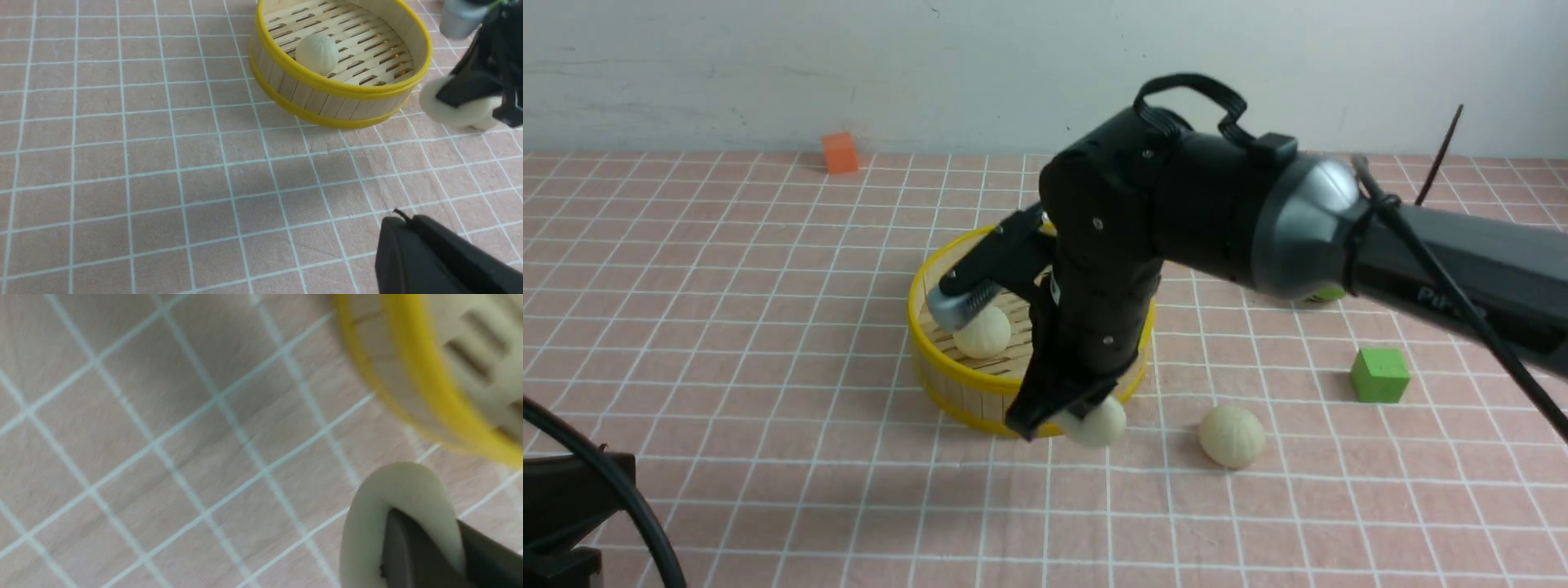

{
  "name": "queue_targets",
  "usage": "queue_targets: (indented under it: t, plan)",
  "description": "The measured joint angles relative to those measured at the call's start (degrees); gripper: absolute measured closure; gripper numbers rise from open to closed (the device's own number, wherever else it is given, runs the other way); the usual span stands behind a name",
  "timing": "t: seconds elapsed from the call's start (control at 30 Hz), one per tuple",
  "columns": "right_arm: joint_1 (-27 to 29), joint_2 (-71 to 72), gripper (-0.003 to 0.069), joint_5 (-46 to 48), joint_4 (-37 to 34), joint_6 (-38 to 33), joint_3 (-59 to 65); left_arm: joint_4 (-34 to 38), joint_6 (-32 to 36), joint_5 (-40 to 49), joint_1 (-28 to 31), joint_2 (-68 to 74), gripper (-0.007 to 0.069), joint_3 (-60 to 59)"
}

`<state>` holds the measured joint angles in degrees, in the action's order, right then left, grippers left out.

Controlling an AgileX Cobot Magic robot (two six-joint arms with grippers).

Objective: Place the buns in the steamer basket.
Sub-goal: Use the right arm to put the steamed stuffed bun into the steamer

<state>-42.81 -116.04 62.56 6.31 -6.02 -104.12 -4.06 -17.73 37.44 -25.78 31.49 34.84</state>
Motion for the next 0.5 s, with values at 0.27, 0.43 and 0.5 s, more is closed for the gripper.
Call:
queue_targets:
  t: [0.27, 0.43, 0.5]
  plan:
    - [2.22, -4.91, 0.0612, -7.24, 4.38, 3.25, -7.67, 0.00, 0.00, 0.00, 0.00, 0.00, 0.0608, 0.00]
    - [5.15, -10.73, 0.0465, -11.12, 3.76, 7.20, -8.69, 0.00, 0.00, 0.55, 0.00, 0.00, 0.0605, 0.00]
    - [5.79, -12.09, 0.0377, -11.48, 2.98, 8.68, -8.76, 0.00, 0.00, 0.84, 0.00, 0.00, 0.0603, 0.00]
